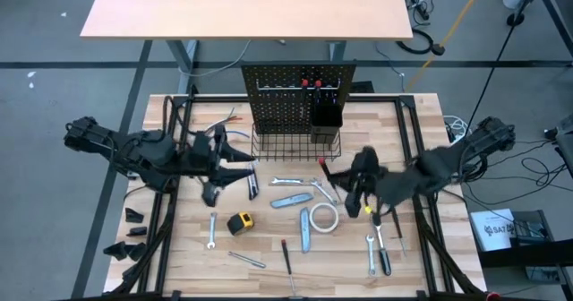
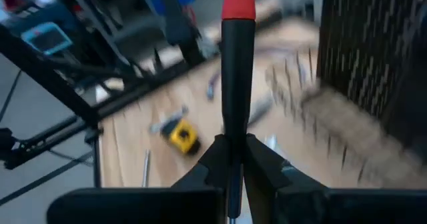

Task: Hang tools onto peg board
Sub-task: Hang the nut driver onto the pegboard

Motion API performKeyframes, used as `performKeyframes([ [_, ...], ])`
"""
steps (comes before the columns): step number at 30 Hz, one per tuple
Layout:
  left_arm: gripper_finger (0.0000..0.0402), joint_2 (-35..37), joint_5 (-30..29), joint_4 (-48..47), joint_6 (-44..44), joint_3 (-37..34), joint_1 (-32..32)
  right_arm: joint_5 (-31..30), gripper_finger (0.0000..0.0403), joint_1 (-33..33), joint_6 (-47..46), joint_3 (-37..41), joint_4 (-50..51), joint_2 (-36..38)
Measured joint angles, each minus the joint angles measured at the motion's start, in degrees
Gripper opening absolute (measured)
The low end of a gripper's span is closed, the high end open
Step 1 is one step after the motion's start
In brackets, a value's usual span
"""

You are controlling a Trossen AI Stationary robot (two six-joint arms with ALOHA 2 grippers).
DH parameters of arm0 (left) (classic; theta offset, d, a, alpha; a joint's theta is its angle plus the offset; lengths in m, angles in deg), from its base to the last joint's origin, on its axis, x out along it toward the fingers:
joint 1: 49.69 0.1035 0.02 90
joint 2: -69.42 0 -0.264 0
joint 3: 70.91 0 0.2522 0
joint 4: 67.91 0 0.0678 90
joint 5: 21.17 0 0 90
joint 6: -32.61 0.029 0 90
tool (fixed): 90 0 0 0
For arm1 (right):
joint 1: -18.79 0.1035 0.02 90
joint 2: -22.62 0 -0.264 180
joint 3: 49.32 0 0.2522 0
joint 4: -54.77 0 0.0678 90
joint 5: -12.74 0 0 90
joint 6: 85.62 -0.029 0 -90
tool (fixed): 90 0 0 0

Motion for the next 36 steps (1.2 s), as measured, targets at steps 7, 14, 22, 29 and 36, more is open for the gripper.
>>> performKeyframes([
  [7,0.0152,-7.73,-5.49,13.22,-3.53,0.00,2.92,6.15,0.0019,-5.79,24.90,-0.04,-17.47,2.87],
  [14,0.0152,-13.74,-6.51,25.79,-1.13,0.00,7.30,16.78,0.0019,-11.94,34.66,-0.04,-27.34,2.68],
  [22,0.0152,-15.41,-3.34,26.96,4.10,3.67,8.94,21.72,0.0019,-16.33,35.34,-0.04,-29.36,2.43],
  [29,0.0152,-16.65,-2.15,22.95,7.71,9.13,9.73,24.68,0.0019,-18.72,36.09,-0.04,-32.31,0.71],
  [36,0.0152,-18.35,-1.36,17.15,7.45,11.88,10.86,25.94,0.0019,-20.08,36.26,-0.04,-32.48,-1.39],
])
